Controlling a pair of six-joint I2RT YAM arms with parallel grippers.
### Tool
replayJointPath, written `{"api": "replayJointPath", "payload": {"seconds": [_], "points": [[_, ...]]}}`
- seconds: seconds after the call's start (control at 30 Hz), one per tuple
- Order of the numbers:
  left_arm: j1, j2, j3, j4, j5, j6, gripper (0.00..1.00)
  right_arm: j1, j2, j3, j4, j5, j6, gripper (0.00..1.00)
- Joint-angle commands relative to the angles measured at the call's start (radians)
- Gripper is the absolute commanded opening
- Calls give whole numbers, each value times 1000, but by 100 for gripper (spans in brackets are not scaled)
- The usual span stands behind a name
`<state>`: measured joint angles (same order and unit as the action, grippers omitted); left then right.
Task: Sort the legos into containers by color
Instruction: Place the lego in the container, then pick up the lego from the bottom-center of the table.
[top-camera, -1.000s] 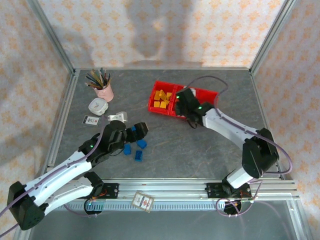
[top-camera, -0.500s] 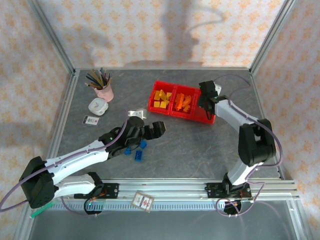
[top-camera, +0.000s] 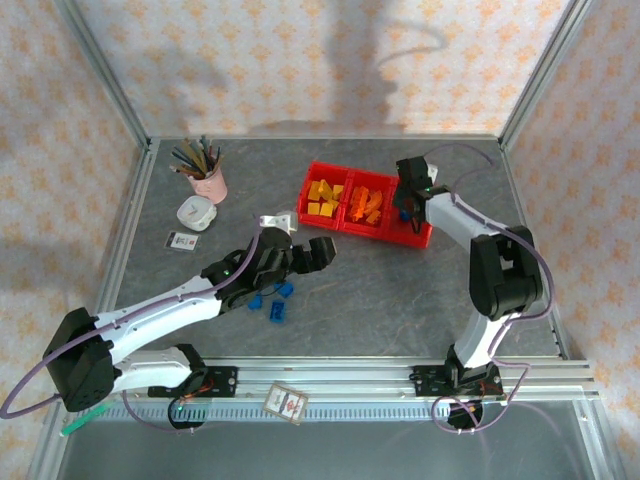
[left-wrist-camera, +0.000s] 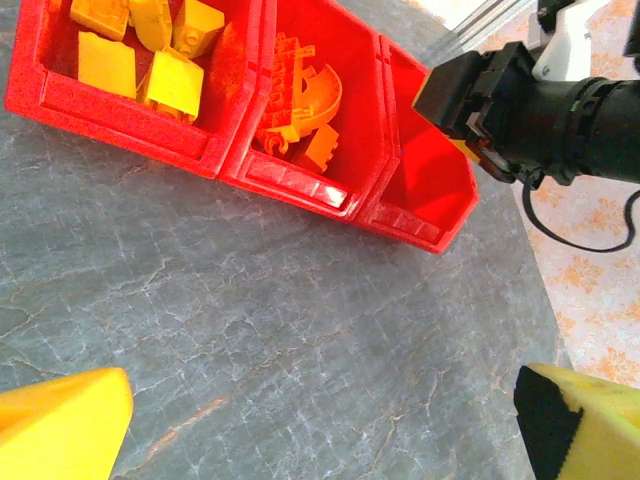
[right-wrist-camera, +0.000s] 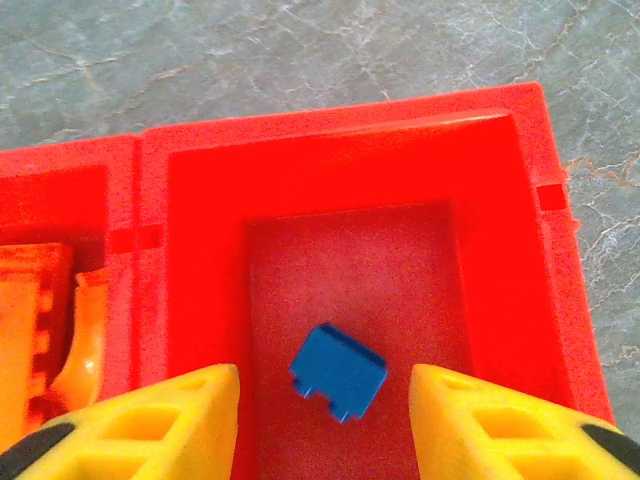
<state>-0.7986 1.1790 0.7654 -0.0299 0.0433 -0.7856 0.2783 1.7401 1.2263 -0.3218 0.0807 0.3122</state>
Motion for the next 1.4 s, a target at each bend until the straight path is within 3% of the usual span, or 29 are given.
{"api": "replayJointPath", "payload": {"seconds": [0.0,0.37,0.9,1.13,1.37], "points": [[-2,-39,14,-13,-43,21,99,49,-111,-11,-18,-2,-3,51],[26,-234,-77,-157,-140,4,99,324,-209,-91,-32,-35,33,60],[62,-556,-145,-471,-272,-95,99,716,-30,-5,-39,-50,87,74],[63,-629,-156,-533,-293,-129,99,802,101,52,-30,-81,22,76],[64,-651,-143,-570,-309,-145,99,818,203,105,-24,-85,22,77]]}}
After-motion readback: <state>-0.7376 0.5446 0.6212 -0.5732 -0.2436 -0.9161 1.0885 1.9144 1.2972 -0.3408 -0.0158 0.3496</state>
